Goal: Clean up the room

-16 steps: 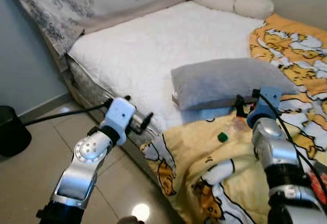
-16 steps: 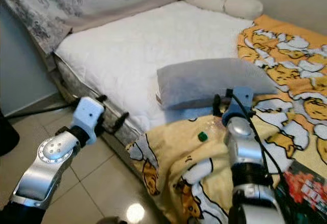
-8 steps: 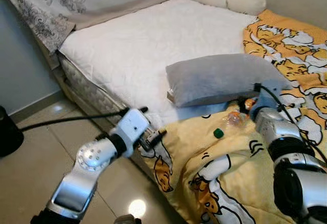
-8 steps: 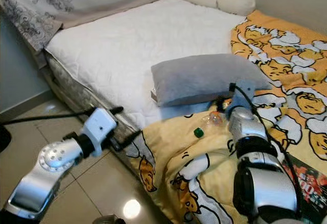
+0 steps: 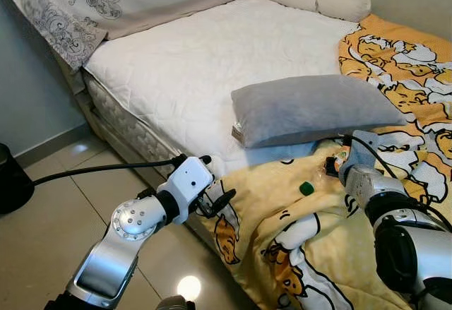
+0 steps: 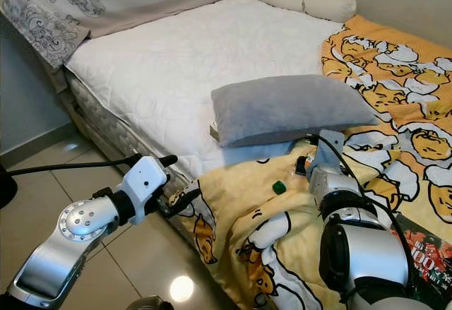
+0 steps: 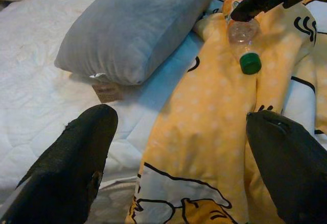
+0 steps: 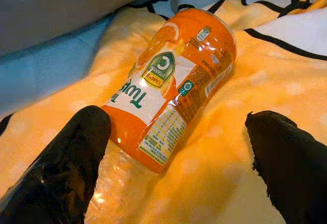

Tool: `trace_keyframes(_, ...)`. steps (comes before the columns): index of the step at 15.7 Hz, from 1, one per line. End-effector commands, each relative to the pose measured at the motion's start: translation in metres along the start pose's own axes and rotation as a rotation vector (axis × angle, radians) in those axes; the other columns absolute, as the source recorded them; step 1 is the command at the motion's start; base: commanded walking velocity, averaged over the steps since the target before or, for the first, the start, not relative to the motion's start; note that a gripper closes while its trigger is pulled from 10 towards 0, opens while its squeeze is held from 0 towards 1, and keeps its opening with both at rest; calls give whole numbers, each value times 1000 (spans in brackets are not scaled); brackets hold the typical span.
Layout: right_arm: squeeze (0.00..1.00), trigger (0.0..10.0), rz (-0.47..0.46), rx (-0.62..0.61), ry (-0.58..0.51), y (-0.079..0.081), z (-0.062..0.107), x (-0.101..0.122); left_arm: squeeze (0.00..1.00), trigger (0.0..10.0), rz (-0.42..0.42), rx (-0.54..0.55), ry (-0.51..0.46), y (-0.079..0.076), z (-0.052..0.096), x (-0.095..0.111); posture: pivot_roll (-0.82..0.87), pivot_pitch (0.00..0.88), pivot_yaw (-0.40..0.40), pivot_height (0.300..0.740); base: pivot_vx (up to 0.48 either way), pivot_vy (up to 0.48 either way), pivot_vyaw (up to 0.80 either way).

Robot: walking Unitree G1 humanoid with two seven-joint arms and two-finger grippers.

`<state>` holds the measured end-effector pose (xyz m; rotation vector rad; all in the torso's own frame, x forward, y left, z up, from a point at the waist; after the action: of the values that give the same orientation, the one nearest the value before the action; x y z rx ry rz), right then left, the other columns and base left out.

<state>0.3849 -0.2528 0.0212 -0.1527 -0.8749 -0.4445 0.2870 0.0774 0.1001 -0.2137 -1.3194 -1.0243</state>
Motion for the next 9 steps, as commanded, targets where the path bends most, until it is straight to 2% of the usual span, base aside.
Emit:
trace_keyframes(1, 0, 5137, -61, 37, 66, 3, -1, -19, 0, 10000, -15, -4, 2, 0, 1, 2, 32, 0, -46, 740, 0, 0, 0)
trace_keyframes(2, 0, 4471, -63, 53, 73, 6, -1, -21, 0, 10000, -15, -4, 4, 0, 1, 1, 31, 0, -46, 740, 0, 0, 0)
trace_keyframes(3, 0, 3373, -56, 66, 79, 8, -1, -24, 0, 10000, -16, -5, 7, 0, 0, 1, 31, 0, -47, 740, 0, 0, 0)
trace_keyframes(4, 0, 0, -76, 63, 104, 7, -1, -31, 0, 10000, -17, -5, 9, 1, 0, 0, 34, 0, -50, 740, 0, 0, 0)
trace_keyframes(9, 0, 0, -190, 42, 181, -1, -1, -50, 0, 10000, -17, -2, 10, 1, 0, 0, 39, 0, -54, 740, 0, 0, 0)
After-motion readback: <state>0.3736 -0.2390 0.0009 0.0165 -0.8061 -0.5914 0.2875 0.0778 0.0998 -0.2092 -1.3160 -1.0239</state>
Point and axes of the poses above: a point about 5 cm out from each wrist's last joint towards the gripper, its own z axis pointing back from the gripper into the wrist, its own x axis along the axis of the wrist's last joint, y = z × x, the point moved 6 cm from there along -z, pointing out of the wrist towards the gripper, and after that the axes turned 8 degrees about -z, right-handed, at the moved point
